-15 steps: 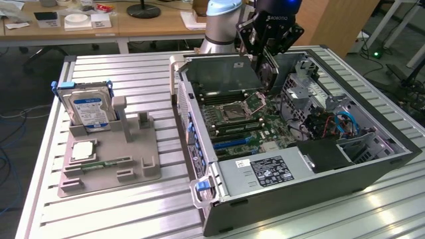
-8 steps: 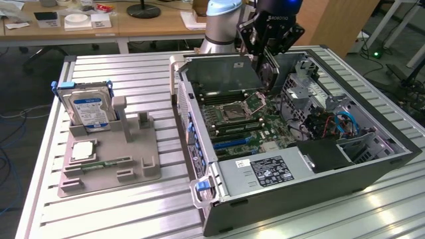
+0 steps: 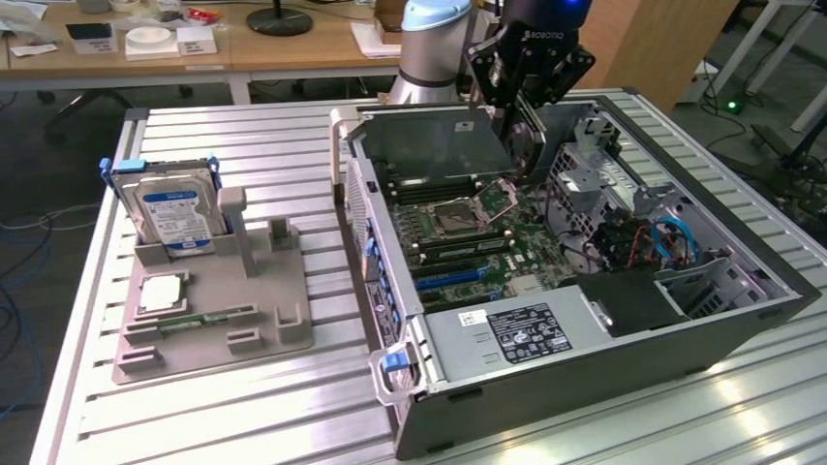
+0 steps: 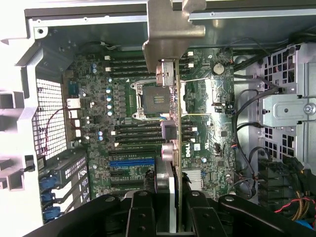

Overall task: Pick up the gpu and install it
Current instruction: 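Insert the gpu into the slot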

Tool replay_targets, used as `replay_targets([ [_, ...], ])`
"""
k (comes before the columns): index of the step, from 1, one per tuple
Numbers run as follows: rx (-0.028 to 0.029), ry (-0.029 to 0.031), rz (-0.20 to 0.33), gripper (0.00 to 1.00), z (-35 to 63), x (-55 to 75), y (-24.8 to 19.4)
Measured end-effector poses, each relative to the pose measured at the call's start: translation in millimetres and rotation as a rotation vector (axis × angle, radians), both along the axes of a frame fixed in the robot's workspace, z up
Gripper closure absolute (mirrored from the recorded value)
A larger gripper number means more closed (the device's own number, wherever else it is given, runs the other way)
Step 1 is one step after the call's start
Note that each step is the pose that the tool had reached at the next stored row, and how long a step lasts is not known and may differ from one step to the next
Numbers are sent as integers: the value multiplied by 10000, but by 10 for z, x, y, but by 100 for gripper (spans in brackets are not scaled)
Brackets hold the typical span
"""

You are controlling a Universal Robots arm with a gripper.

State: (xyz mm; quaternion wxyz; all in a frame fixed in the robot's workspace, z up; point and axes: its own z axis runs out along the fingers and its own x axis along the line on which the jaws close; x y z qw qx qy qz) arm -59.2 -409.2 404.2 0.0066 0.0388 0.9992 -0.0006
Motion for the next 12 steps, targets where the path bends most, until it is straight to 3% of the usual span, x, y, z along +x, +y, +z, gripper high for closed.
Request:
replay_targets([
  [9,0,0,20,72,0,0,0],
  [12,0,0,391,72,0,0,0],
])
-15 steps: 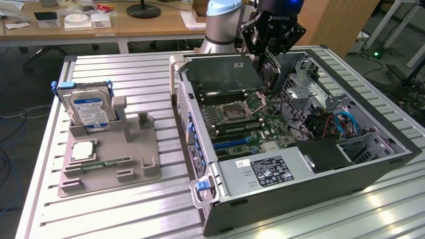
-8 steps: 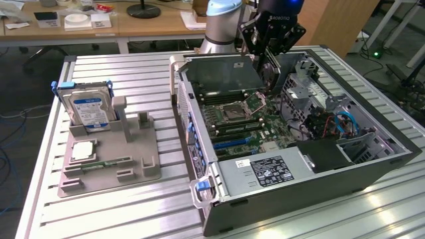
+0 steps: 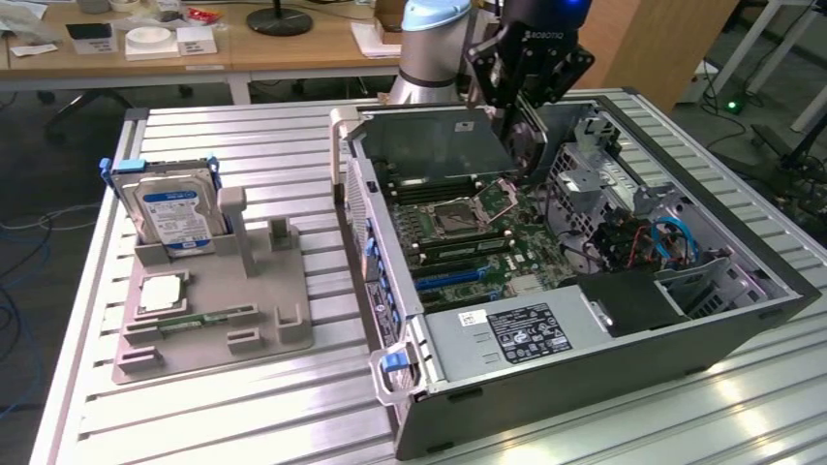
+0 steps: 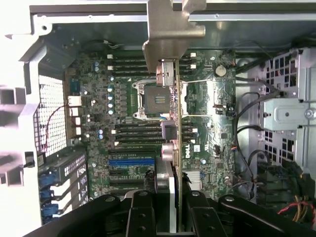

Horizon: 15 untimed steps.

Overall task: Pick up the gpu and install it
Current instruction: 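Insert the gpu into the slot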

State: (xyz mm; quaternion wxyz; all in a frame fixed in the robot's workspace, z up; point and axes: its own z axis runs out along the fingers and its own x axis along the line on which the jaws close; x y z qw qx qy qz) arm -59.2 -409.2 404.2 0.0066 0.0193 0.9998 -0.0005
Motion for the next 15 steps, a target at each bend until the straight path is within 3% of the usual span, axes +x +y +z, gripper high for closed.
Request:
replay_targets([
  [15,0,1,2442,72,0,0,0],
])
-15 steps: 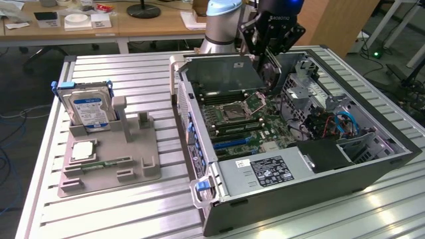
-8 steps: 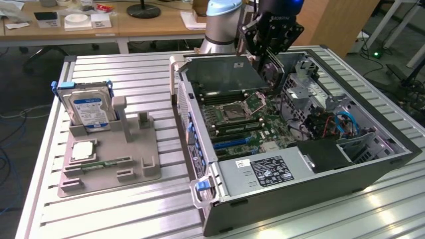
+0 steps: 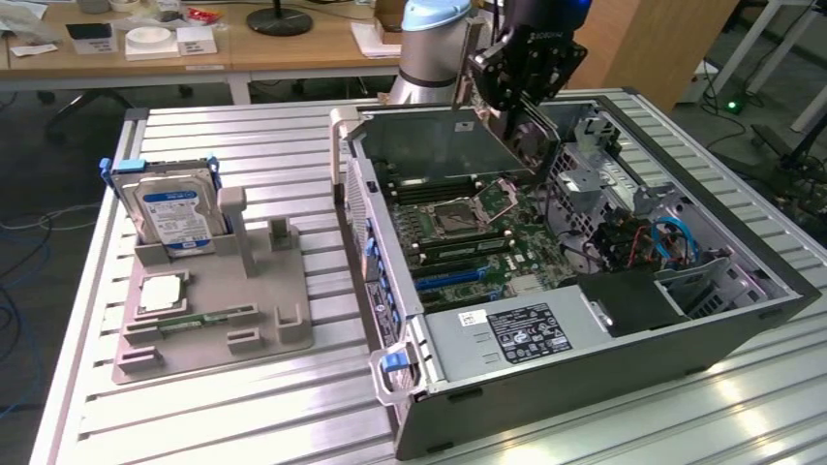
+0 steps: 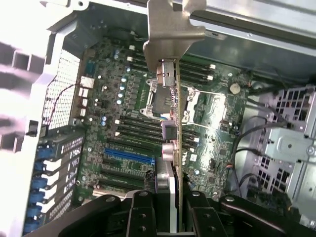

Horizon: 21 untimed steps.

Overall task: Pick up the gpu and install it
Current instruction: 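Insert the gpu into the slot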

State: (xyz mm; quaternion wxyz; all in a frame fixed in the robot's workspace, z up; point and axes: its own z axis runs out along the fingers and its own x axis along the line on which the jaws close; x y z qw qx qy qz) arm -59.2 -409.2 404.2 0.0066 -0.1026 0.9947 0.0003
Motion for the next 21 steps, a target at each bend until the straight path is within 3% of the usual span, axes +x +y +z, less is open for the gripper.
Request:
replay_targets([
  [21,0,0,3490,72,-4,0,0],
])
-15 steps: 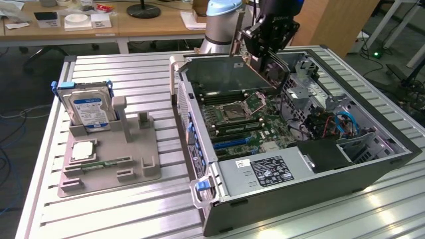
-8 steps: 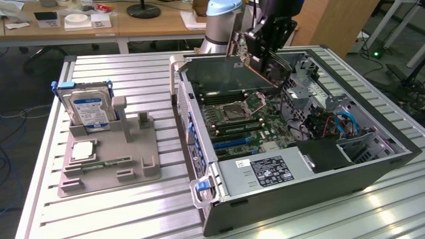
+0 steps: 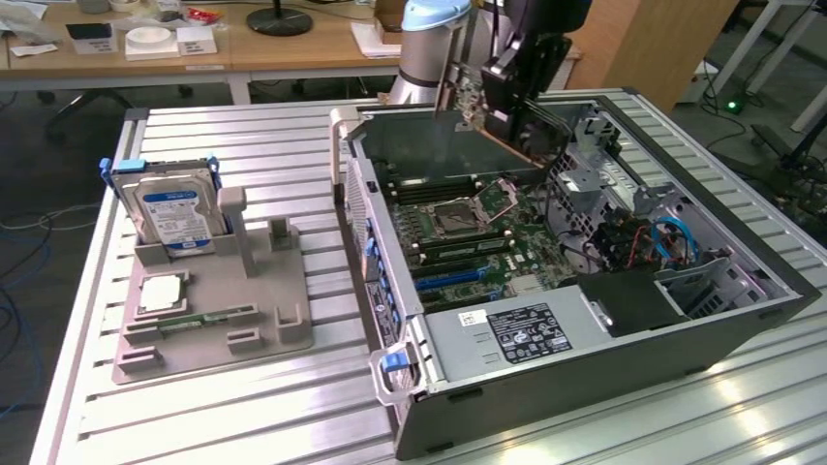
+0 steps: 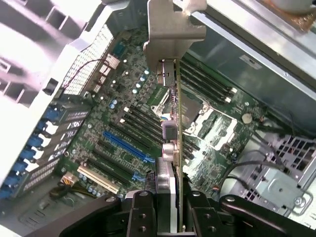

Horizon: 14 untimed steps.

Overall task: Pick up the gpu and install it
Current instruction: 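Insert the gpu into the slot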

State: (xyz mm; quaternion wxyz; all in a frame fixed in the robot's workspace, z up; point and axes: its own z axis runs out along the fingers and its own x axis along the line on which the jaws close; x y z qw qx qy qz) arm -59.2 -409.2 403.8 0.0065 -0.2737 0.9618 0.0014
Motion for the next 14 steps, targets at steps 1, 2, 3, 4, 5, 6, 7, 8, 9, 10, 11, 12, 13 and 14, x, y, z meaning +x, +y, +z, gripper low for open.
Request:
replay_targets([
  [1,0,0,156,72,0,0,0],
  [2,0,0,312,72,0,0,0],
  [3,0,0,481,72,0,0,0],
  [4,0,0,633,72,-1,0,0],
  [5,0,0,785,72,-1,0,0],
  [6,0,0,935,72,-1,0,0],
  [7,1,0,1088,72,-2,0,0],
  [8,0,1,1241,72,-1,0,0],
  [9,0,0,1396,72,-2,0,0],
  [10,0,0,1563,72,-2,0,0],
  [11,0,0,1718,72,-2,0,0],
  [12,0,1,1872,72,-2,0,0],
  [13,0,0,2026,72,-3,0,0],
  [14,0,0,2180,72,-3,0,0],
])
